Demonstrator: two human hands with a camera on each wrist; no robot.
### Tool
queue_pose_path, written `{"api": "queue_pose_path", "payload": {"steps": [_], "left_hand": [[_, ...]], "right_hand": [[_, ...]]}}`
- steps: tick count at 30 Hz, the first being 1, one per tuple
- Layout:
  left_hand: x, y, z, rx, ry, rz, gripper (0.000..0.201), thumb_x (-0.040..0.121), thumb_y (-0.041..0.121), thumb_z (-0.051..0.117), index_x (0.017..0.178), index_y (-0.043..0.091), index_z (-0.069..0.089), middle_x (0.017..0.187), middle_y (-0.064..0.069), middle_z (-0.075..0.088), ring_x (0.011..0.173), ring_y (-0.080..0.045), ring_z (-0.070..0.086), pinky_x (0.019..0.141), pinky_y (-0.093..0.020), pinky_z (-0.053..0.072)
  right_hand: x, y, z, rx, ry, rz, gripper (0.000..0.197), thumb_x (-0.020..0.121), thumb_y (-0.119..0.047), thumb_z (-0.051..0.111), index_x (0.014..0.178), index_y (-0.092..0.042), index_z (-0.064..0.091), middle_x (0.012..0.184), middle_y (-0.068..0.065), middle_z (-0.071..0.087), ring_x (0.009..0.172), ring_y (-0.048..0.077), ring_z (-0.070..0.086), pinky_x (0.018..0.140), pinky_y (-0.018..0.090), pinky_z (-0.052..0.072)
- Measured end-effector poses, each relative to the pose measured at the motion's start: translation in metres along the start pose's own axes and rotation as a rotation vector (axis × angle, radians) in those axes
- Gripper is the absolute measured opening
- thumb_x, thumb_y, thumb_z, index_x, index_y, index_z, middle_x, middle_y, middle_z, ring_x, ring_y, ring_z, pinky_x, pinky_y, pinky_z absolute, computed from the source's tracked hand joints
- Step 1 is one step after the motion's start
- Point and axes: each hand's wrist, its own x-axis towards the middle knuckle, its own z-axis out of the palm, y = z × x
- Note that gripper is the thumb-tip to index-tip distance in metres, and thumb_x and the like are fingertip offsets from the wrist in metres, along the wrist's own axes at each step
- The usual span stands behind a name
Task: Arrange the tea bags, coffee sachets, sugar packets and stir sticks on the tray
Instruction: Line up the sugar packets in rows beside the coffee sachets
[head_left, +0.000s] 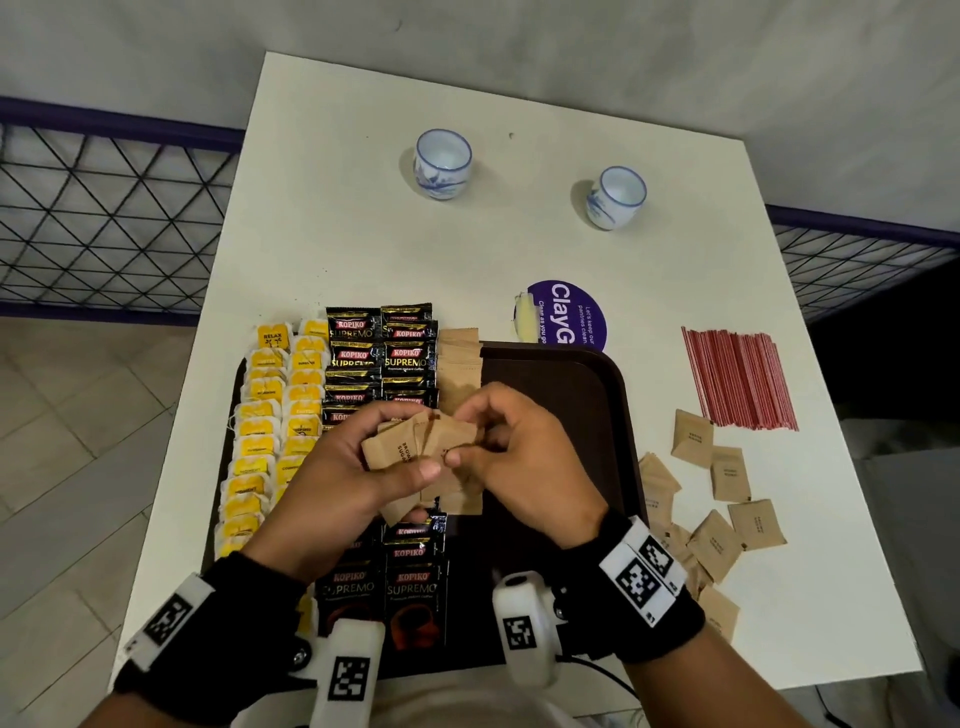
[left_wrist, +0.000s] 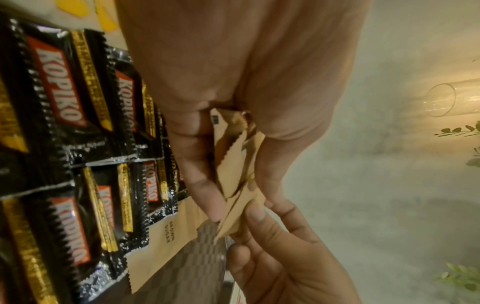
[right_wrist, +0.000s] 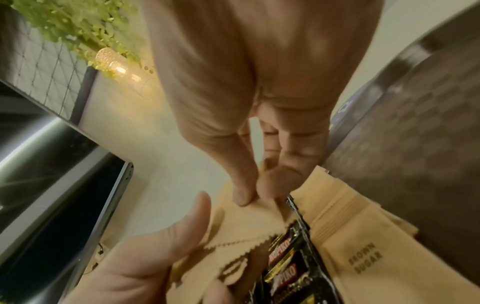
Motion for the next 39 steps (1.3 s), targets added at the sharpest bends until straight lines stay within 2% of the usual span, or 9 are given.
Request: {"api": "queue_pose_path", "payload": {"steps": [4,8,13,16,19,21,27,35,39], "left_hand": [[0.002,-0.003,-0.002,0.016,-0.001,0.004,0.050,0.077,-0.013,0.075,0.116,0.019,0.068,0.103,-0.008,0.075,0.084,-0.029,0.075,0.060,-0.043,0.063],[0.000,-0.003,-0.001,-0.006,0.046,0.029,0.047,0.078,-0.009,0.076,0.114,0.019,0.069,0.101,-0.005,0.076,0.084,-0.031,0.076,0.057,-0.040,0.062],[0.001,-0.002,0.001,-0.016,0.128,0.068,0.046,0.076,-0.008,0.078,0.112,0.020,0.069,0.105,-0.003,0.076,0.085,-0.027,0.076,0.055,-0.036,0.061],[0.001,-0.001,0.004,-0.038,0.160,0.085,0.043,0.077,-0.005,0.078,0.112,0.018,0.069,0.102,-0.001,0.076,0.083,-0.025,0.076,0.052,-0.035,0.061],[0.002,0.000,0.006,-0.107,0.176,0.069,0.033,0.083,-0.001,0.074,0.109,0.018,0.069,0.102,0.000,0.075,0.081,-0.026,0.076,0.049,-0.033,0.058],[0.003,0.001,0.005,-0.127,0.190,0.067,0.031,0.084,-0.001,0.072,0.110,0.017,0.069,0.103,-0.002,0.075,0.078,-0.026,0.076,0.049,-0.034,0.059],[0.004,0.002,0.001,-0.124,0.225,0.073,0.033,0.086,-0.003,0.070,0.115,0.013,0.067,0.106,-0.004,0.074,0.081,-0.025,0.076,0.048,-0.033,0.060],[0.004,0.002,-0.007,-0.107,0.237,0.073,0.034,0.086,0.000,0.071,0.117,0.013,0.067,0.110,-0.006,0.074,0.089,-0.031,0.076,0.050,-0.033,0.059],[0.005,0.004,-0.010,-0.097,0.242,0.080,0.032,0.086,0.000,0.071,0.112,0.017,0.068,0.107,-0.001,0.075,0.087,-0.029,0.076,0.049,-0.033,0.059]], "right_hand": [[-0.004,-0.001,-0.004,0.102,0.010,0.075,0.021,0.088,-0.001,0.070,0.086,-0.019,0.058,0.081,0.005,0.060,0.060,0.022,0.065,0.059,0.055,0.059],[-0.007,-0.001,-0.006,0.088,-0.097,0.060,0.045,0.092,0.005,0.059,0.116,-0.032,0.065,0.071,-0.015,0.049,0.059,0.010,0.060,0.066,0.048,0.062],[-0.013,0.004,-0.004,0.033,-0.100,-0.019,0.063,0.086,0.006,0.066,0.126,-0.041,0.063,0.098,-0.002,0.050,0.078,0.028,0.063,0.069,0.043,0.062],[-0.016,0.004,-0.002,-0.009,-0.086,-0.096,0.063,0.084,0.006,0.066,0.127,-0.039,0.060,0.108,-0.002,0.059,0.087,0.023,0.065,0.073,0.040,0.061],[-0.020,0.003,-0.001,0.111,-0.115,-0.060,0.056,0.087,0.012,0.059,0.119,-0.034,0.064,0.118,0.009,0.061,0.088,0.025,0.071,0.069,0.028,0.059],[-0.022,0.004,0.000,0.144,-0.112,-0.019,0.051,0.088,0.013,0.057,0.107,-0.033,0.068,0.115,0.011,0.061,0.080,0.027,0.072,0.069,0.030,0.060],[-0.024,0.018,-0.014,0.059,0.053,0.076,0.010,0.086,-0.011,0.068,0.080,-0.019,0.070,0.075,0.003,0.073,0.072,0.022,0.070,0.077,0.045,0.058],[-0.032,0.031,-0.036,0.130,0.090,0.262,0.014,0.087,0.002,0.069,0.084,-0.011,0.068,0.085,0.010,0.074,0.076,0.023,0.073,0.062,0.034,0.056],[-0.036,0.037,-0.035,0.142,0.066,0.375,0.017,0.087,-0.005,0.071,0.076,-0.017,0.069,0.080,0.005,0.077,0.071,0.017,0.071,0.061,0.028,0.053]]}}
